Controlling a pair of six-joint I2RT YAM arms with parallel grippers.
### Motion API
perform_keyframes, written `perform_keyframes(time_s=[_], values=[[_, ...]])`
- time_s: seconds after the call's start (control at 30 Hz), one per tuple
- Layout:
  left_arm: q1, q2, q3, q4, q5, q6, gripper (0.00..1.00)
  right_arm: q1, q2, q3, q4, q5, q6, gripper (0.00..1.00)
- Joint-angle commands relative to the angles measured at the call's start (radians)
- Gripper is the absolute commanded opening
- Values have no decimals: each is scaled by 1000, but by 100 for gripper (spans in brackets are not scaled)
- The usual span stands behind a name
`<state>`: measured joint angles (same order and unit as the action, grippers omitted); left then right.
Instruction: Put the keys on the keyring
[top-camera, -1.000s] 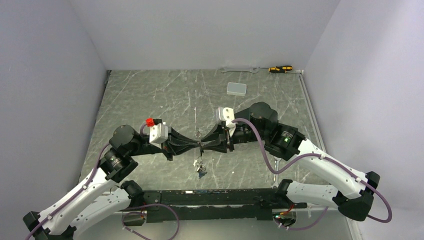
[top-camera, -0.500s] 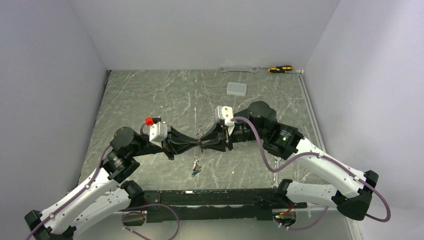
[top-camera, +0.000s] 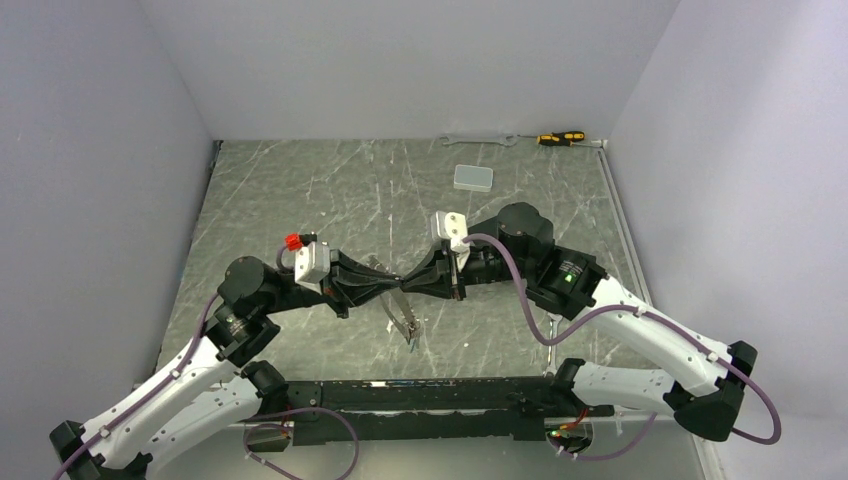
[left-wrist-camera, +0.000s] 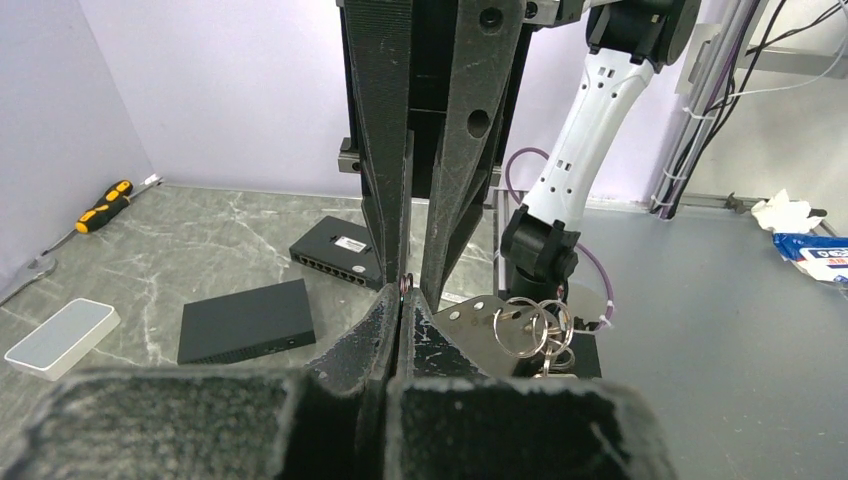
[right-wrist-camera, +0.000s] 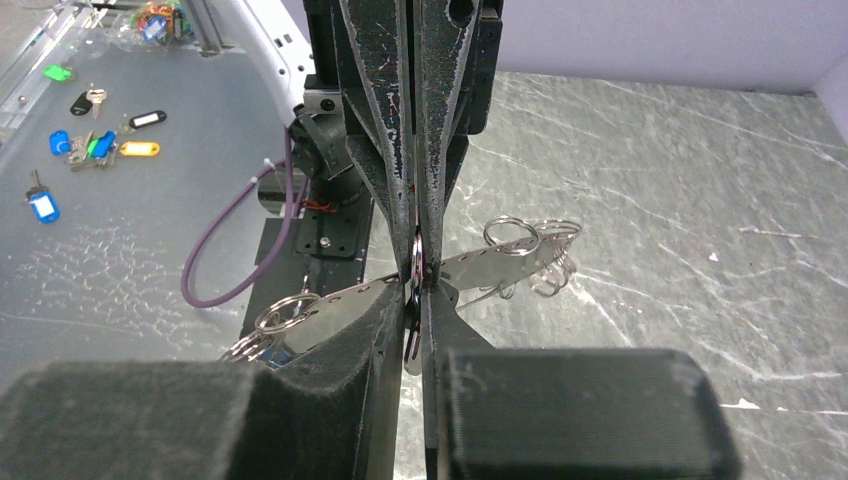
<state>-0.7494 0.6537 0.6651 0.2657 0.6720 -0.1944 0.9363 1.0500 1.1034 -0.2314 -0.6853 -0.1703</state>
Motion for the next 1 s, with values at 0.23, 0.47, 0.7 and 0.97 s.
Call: perform_keyframes(time_s=[0.23,0.47,0.7,0.97], values=[[-2,-5,31,55,-17,8,0,-2,-32,-6,60,13,-5,0],[-2,-16,67,-96,-7,76,15,-2,-10,16,15,29,-34,0],[-2,-42,116,-254,-32,148,32,-2,12,35,-33,49,-59,0],[-2,21,290,-594,-90,323,36,3,51,85,-125,118,-88,0]])
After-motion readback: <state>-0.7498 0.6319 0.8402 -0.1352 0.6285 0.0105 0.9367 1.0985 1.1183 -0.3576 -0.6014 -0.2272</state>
